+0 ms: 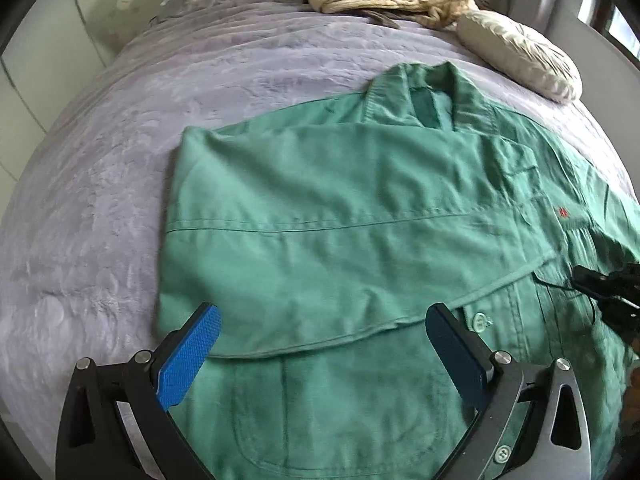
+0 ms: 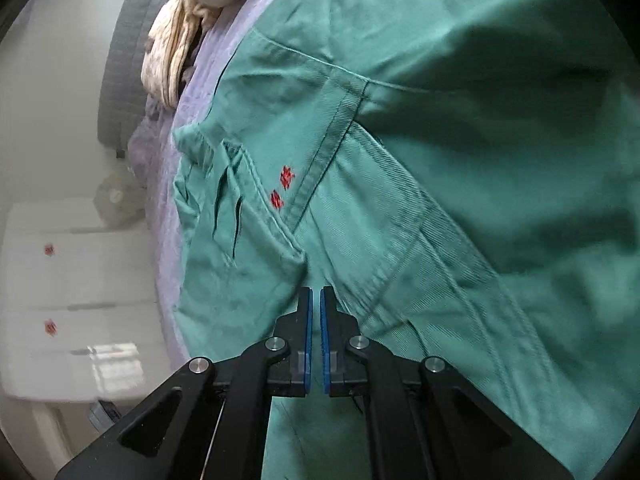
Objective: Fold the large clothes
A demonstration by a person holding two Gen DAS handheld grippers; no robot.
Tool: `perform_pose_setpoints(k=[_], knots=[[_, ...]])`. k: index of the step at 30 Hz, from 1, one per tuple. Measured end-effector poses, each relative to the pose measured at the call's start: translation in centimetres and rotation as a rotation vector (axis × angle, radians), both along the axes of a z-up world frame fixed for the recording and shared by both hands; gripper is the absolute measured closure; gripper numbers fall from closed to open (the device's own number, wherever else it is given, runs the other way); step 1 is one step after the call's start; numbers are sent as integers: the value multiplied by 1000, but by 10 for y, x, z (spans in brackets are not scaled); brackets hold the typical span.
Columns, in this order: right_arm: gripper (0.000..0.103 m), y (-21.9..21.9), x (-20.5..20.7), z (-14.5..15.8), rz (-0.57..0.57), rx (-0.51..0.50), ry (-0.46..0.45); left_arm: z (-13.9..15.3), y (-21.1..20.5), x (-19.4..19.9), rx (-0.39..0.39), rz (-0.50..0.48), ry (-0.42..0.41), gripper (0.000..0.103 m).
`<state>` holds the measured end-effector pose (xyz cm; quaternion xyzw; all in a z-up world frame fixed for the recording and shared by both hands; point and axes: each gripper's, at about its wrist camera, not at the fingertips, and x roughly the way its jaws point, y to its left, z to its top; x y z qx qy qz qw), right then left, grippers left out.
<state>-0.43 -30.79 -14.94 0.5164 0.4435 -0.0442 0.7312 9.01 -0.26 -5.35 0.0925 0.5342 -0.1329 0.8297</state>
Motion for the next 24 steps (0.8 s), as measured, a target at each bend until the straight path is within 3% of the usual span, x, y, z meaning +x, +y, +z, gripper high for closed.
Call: perform_pose_setpoints(k=[2, 3, 4, 6, 12, 16, 24], knots=[[93, -1, -10, 10, 39, -37, -4, -3, -14, -3, 7, -27, 15, 0], [83, -4, -16, 16, 51, -51, -9, -4, -20, -4, 12, -36, 23, 0], [63, -8, -23, 23, 56, -66, -17, -5, -26, -6, 17, -45, 29, 0], [36, -18, -35, 33, 49, -88, -27, -7, -41, -11, 25, -67, 35, 0], [35, -68, -74, 56, -38, -112, -38, -9, -90, -27, 32, -149, 56, 0], [24, -114, -103, 64, -146, -135, -33, -10, -121, -36, 31, -196, 70, 0], [22, -200, -156, 50, -350, -99, 1, -16, -168, -48, 15, -237, 112, 0]])
